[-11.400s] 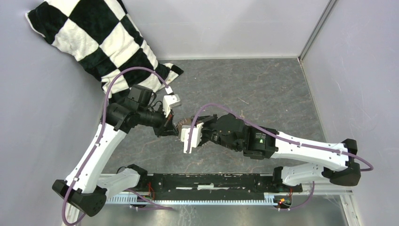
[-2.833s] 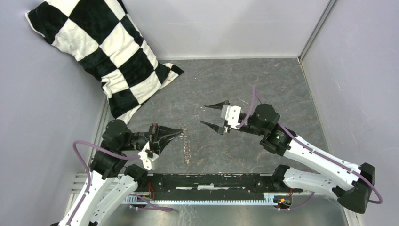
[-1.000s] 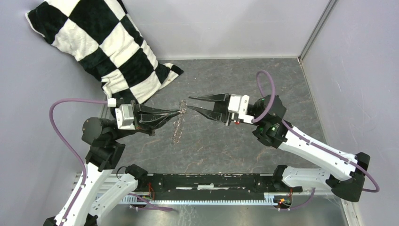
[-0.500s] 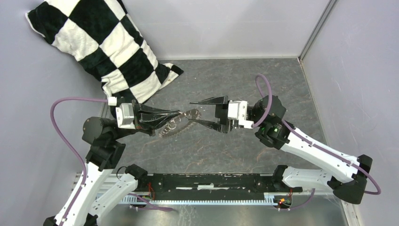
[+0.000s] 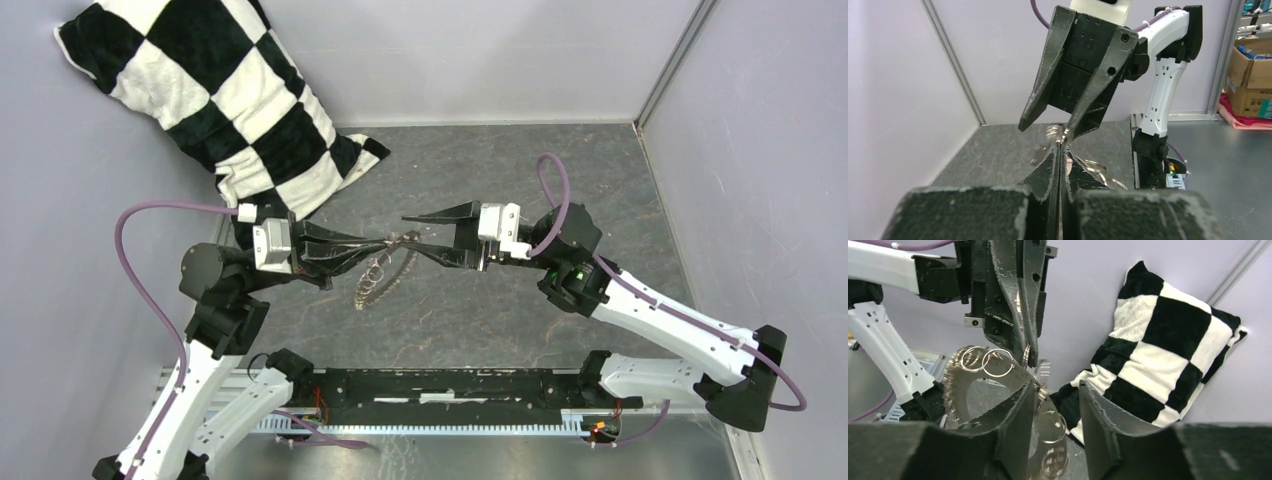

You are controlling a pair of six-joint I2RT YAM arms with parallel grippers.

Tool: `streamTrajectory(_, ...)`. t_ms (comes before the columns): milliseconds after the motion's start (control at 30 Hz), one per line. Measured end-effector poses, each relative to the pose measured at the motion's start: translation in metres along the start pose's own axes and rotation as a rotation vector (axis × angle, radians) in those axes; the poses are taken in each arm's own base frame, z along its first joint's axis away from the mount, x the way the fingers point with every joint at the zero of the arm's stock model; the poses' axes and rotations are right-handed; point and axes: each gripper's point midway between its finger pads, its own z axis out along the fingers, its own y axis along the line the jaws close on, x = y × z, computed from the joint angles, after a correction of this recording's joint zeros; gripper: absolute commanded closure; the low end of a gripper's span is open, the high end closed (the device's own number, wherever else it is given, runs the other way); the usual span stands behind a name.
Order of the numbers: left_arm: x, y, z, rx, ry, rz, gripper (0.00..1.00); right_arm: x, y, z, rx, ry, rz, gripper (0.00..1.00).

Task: Put the keys on the keyring

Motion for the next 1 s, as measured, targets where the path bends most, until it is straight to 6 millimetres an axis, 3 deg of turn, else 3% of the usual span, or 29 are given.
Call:
streamTrajectory(367,-0.003,-0.019,-0.001,0.107,-0.005,0.017,0.98,0.02,-0.038,-0.018,0.241,0.084,0.013,0.56)
streamTrajectory(533,-0.007,-0.021,-0.001,0.121,-0.016,0.022,0.98,0.009,-0.033,-0.024,0.232,0.052,0.016,0.57)
streamTrajectory(767,-0.013,-0.022,0.002,0.127,-0.034,-0.026,0.98,-0.024,-0.018,-0.034,0.185,-0.073,0.004,0.6)
streamTrajectory(1000,-0.014,-0.015,0.011,0.14,-0.032,-0.087,0.98,-0.041,-0.004,-0.028,0.096,-0.159,0.031,0.61)
